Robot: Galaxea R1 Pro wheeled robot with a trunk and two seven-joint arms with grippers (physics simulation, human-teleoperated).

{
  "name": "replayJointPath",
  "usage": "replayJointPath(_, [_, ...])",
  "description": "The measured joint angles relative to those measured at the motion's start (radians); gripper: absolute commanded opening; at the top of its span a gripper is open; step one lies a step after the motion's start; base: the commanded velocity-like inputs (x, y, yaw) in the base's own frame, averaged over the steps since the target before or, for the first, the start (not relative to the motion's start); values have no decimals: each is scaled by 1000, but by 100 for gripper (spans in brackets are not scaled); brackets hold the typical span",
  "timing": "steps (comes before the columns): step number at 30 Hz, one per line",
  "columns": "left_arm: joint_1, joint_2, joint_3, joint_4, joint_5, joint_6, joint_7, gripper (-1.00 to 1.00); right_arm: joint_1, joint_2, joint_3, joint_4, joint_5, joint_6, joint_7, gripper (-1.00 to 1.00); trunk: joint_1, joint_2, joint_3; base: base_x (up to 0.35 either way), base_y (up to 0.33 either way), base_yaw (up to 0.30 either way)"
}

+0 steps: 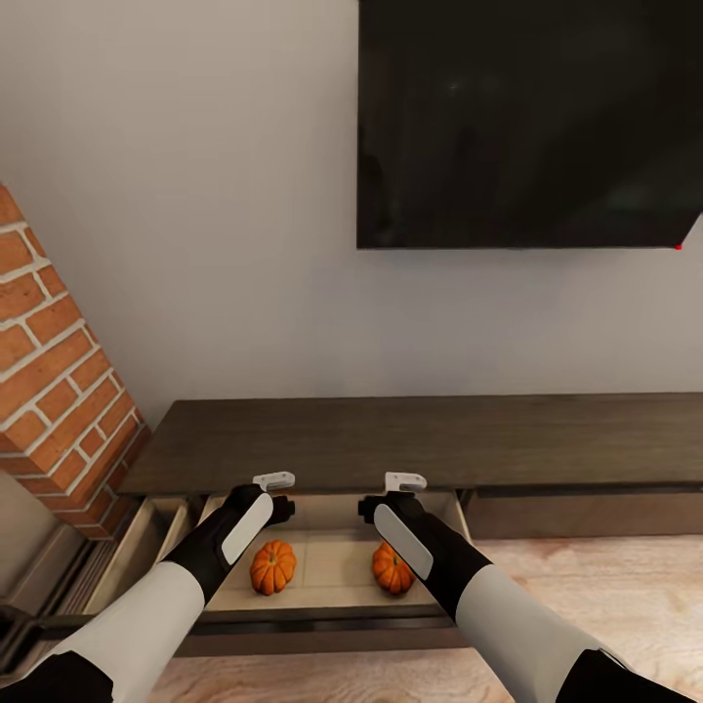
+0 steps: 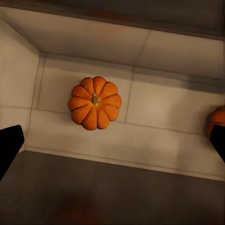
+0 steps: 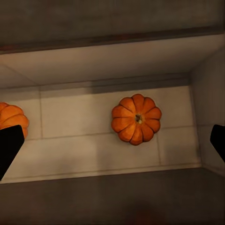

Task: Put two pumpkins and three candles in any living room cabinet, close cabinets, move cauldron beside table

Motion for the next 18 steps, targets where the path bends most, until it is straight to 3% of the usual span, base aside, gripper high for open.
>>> replayJointPath(18, [0, 0, 0, 0, 0, 0, 0, 100, 0, 0, 0, 0, 0, 0, 0, 100, -69, 126, 56, 0, 0, 0])
